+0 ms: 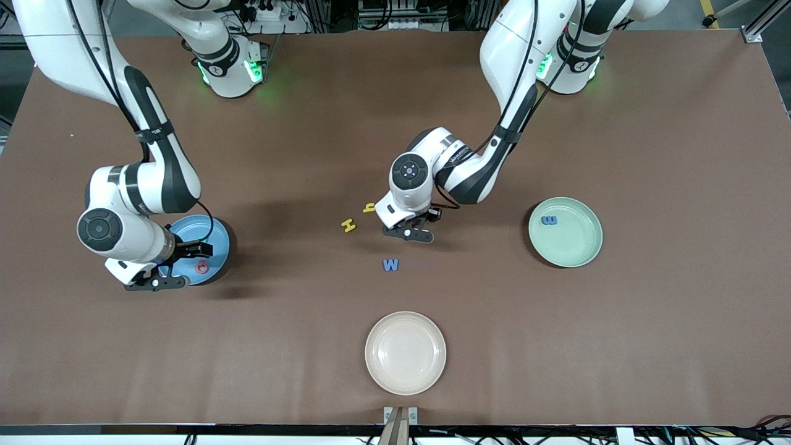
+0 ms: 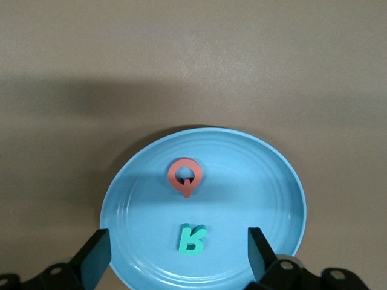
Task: Sort uppercase to blue plate, lowercase to green plate
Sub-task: 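Grasp the pink letter with the left gripper while the right gripper withdraws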
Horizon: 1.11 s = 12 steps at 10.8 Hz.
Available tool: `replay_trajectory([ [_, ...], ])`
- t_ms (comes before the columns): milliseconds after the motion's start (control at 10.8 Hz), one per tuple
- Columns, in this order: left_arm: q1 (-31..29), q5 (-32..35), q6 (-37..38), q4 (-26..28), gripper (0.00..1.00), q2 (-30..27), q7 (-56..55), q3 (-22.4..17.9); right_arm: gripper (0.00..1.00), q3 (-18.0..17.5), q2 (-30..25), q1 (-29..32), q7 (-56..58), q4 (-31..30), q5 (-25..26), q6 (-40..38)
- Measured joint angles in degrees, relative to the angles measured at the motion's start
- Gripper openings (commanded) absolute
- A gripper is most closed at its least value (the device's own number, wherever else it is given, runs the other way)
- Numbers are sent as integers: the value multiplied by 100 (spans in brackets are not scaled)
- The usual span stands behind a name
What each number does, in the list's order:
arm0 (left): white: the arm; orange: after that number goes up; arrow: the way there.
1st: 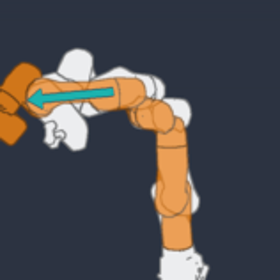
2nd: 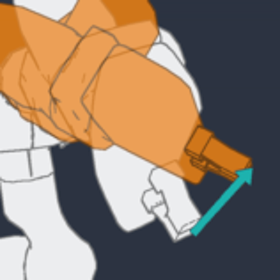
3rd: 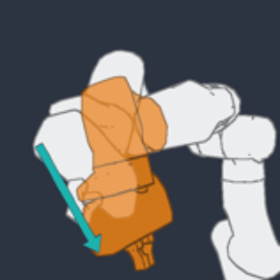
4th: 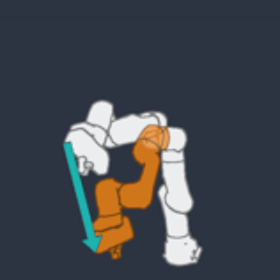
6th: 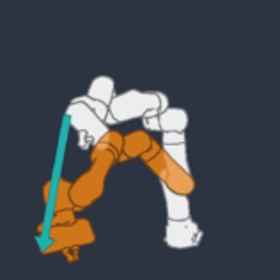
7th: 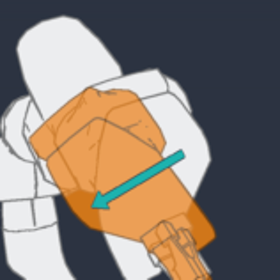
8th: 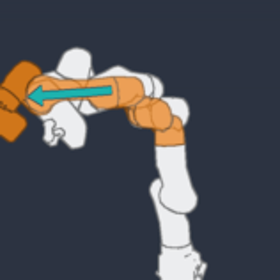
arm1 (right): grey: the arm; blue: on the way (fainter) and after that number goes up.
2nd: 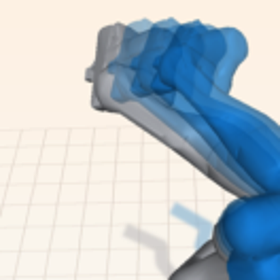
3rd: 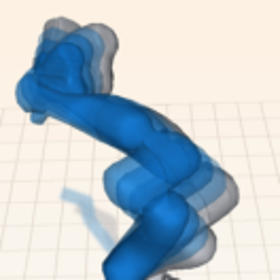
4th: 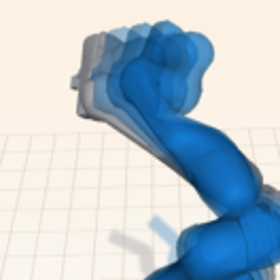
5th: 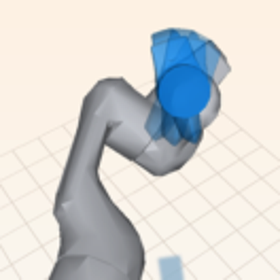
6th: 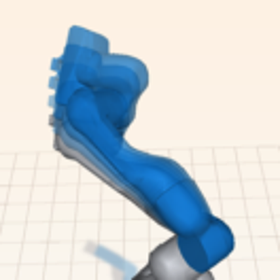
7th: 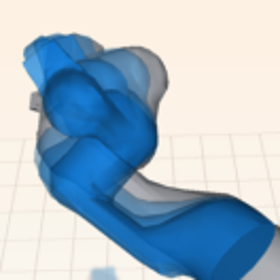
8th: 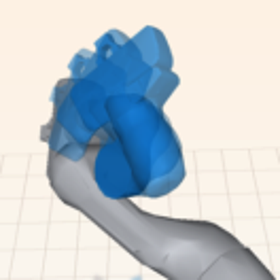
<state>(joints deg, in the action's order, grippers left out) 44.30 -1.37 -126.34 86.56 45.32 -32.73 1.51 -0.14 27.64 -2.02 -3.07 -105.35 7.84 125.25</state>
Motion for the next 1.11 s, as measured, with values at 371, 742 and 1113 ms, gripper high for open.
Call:
replay_trajectory([
  [371,0,0,22,-2,39,0,0,-5,100,-23,0,0,0,-1,0,8],
  [742,-1,0,15,-2,37,3,0,-26,100,-37,0,0,0,-1,-1,17],
  [1113,-1,0,-156,-2,37,8,0,-31,100,-62,0,-3,0,13,-1,54],
])
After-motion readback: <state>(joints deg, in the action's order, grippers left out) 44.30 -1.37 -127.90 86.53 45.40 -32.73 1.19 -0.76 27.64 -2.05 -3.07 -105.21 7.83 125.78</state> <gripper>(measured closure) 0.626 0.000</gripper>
